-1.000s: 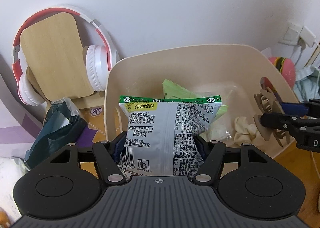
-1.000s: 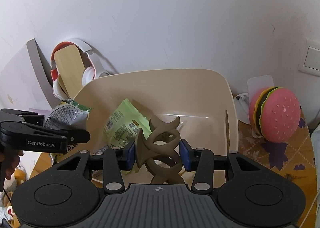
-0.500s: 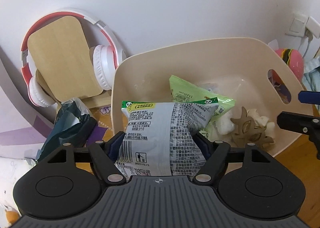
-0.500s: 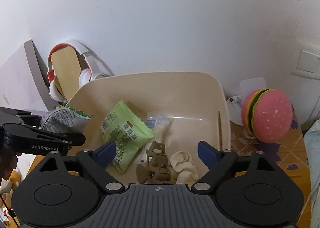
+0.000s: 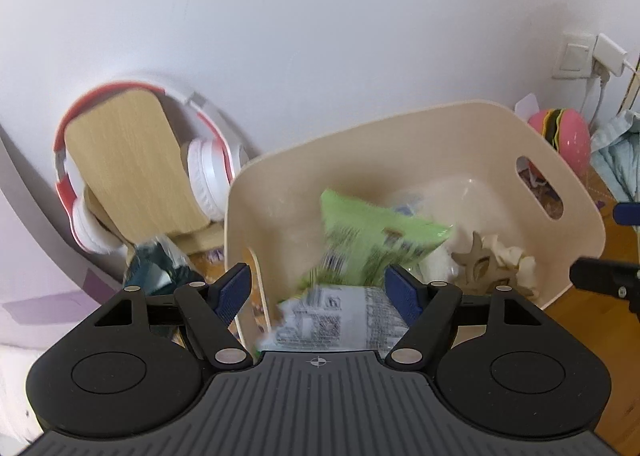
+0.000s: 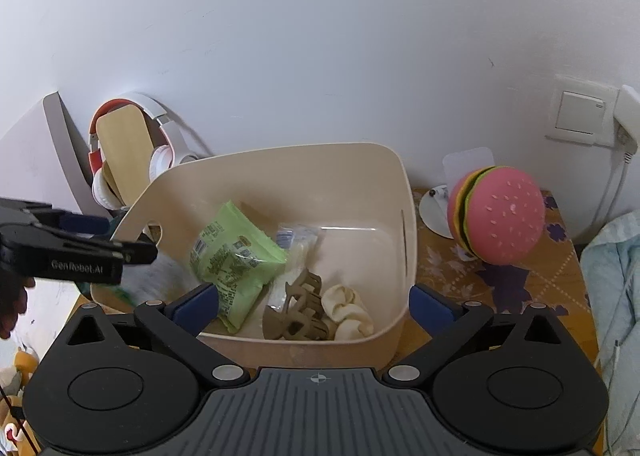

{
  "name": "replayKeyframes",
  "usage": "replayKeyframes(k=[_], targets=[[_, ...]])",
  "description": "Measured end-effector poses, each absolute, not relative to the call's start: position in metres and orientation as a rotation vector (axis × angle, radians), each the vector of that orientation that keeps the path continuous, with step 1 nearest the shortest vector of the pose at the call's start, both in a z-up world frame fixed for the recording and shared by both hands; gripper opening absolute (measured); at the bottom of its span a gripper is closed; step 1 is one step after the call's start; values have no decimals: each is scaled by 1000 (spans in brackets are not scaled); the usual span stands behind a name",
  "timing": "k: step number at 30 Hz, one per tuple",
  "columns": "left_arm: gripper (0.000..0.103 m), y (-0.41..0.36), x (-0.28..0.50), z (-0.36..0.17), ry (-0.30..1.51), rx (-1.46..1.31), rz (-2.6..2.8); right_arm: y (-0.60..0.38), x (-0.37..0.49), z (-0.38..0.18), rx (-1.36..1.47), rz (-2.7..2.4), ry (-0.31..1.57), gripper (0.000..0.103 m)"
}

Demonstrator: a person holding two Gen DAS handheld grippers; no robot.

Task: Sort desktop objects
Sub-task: 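Carry both held items over the beige basket and open both tools, then move both open tools back toward the remaining items on the table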

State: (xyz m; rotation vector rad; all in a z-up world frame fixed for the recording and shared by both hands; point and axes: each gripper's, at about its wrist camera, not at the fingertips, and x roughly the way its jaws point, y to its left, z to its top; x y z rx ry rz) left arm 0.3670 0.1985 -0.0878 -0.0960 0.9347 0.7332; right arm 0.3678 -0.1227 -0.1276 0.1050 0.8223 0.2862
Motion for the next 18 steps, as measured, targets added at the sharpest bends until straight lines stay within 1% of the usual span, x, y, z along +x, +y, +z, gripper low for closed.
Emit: replayKeyframes(k=[11,18], targets=[[77,183,341,-74,906,-85,733,-123,345,-133,122,291,848,103],[78,165,304,-93,969,-90,656,-115,328,-156,129,311,943,103]])
